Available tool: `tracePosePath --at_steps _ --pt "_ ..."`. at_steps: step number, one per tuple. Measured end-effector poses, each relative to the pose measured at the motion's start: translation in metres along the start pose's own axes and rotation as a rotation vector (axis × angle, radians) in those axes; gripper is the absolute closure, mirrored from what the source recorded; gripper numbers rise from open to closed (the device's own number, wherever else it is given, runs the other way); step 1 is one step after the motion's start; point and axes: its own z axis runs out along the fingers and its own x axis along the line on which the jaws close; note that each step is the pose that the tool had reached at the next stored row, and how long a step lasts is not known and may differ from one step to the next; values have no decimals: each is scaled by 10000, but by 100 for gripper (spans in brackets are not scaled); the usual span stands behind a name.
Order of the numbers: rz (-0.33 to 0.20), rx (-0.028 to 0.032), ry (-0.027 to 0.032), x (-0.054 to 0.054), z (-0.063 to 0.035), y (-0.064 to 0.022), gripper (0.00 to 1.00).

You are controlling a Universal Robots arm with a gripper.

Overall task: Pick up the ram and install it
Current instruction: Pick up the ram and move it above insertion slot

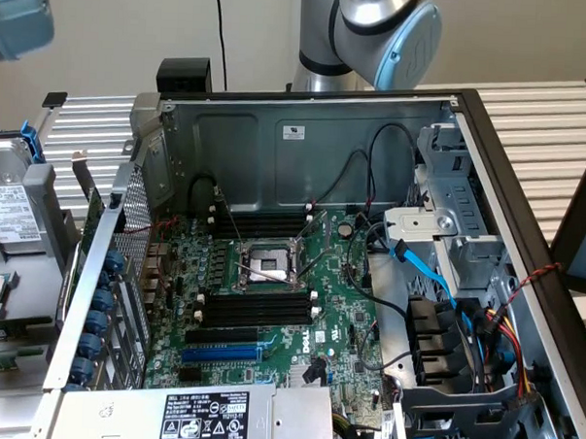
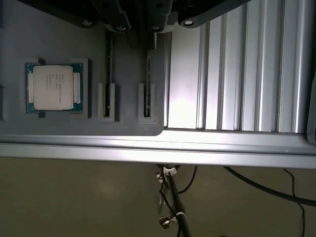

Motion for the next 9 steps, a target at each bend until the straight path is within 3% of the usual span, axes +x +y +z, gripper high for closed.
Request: tracePosePath --at_steps 9 --pt "-1 -3 -1 4 88 -3 80"
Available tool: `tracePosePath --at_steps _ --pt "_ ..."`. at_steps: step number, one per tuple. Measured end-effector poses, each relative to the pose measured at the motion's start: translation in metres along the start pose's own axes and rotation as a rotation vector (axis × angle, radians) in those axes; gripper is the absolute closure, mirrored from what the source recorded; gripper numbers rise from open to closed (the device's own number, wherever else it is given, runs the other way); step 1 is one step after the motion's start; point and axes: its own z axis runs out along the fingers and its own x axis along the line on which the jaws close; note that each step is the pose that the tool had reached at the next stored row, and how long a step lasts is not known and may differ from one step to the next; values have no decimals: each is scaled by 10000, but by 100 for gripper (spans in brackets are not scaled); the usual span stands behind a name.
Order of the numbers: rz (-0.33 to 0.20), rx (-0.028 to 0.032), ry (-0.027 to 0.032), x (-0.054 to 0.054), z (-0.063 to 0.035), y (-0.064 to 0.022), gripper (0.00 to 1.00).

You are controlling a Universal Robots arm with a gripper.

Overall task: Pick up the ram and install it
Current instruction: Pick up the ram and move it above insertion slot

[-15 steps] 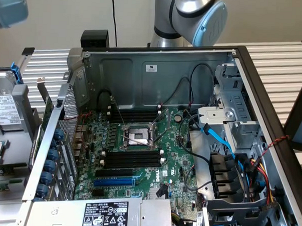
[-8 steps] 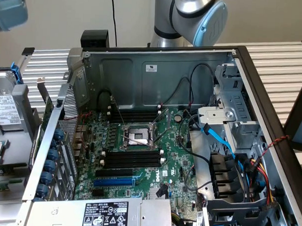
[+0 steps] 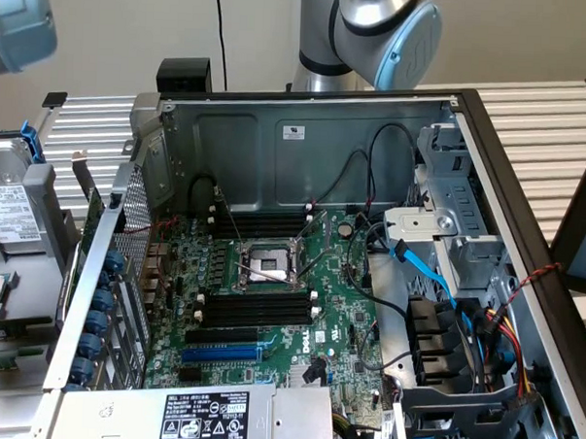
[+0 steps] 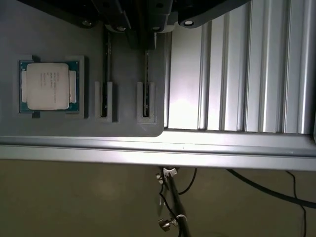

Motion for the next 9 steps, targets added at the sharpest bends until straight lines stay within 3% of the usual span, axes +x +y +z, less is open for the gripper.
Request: tracePosePath --at_steps 9 --pt "-1 3 -27 19 33 -5 80"
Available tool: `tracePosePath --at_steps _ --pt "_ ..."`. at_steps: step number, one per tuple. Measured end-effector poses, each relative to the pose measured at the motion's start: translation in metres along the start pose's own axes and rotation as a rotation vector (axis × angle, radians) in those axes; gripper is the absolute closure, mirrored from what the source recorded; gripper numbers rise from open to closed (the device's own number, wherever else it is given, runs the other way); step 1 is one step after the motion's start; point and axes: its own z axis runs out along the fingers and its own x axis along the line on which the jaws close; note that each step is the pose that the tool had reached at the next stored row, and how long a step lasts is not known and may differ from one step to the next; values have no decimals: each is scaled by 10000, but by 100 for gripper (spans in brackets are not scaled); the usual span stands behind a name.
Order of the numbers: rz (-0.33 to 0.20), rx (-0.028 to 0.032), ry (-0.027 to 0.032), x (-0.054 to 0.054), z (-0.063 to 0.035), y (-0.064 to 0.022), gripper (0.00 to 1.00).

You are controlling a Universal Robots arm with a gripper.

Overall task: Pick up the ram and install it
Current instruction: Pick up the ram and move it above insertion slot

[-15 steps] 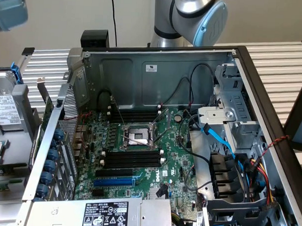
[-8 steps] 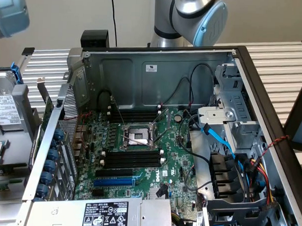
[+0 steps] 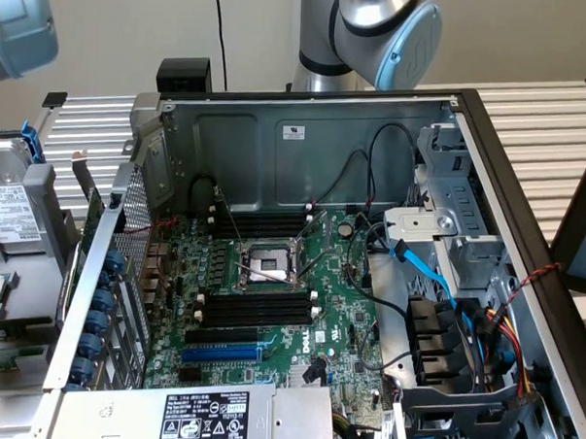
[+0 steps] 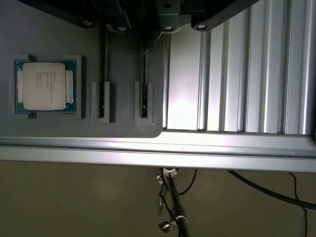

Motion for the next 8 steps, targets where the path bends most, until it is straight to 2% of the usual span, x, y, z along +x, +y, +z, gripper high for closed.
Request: tracePosePath --at_steps 3,6,8 --pt "0 -2 1 0 -2 0 80" --pt "-1 -2 6 2 -123 5 80" --pt "0 -1 6 2 -154 6 80"
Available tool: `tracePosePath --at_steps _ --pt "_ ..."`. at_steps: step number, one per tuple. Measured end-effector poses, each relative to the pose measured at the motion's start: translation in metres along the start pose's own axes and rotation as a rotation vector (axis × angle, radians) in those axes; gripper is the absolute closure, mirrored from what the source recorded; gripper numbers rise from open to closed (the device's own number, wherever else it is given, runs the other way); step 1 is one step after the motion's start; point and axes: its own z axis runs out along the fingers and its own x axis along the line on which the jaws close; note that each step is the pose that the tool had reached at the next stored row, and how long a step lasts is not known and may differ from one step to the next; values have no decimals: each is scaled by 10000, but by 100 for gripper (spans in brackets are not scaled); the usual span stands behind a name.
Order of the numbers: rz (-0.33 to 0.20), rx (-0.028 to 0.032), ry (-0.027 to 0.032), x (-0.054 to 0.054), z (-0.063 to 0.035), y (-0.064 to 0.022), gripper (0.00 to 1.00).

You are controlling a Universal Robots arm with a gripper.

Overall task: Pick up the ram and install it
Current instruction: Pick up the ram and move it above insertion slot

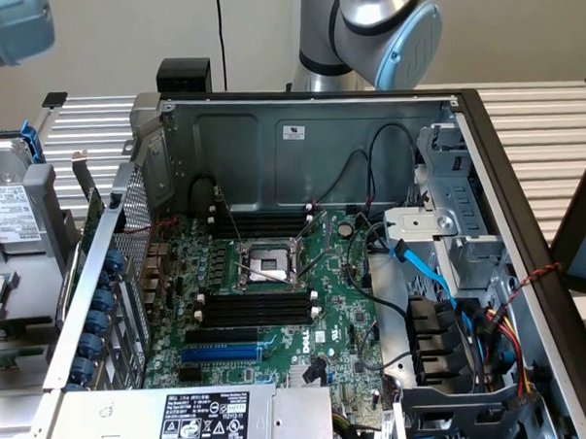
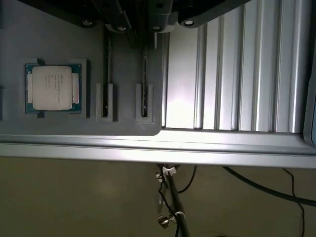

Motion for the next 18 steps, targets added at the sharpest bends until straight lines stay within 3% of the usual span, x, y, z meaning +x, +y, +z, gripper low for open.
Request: tracePosePath --at_steps 18 --pt "0 -3 -1 43 44 0 80"
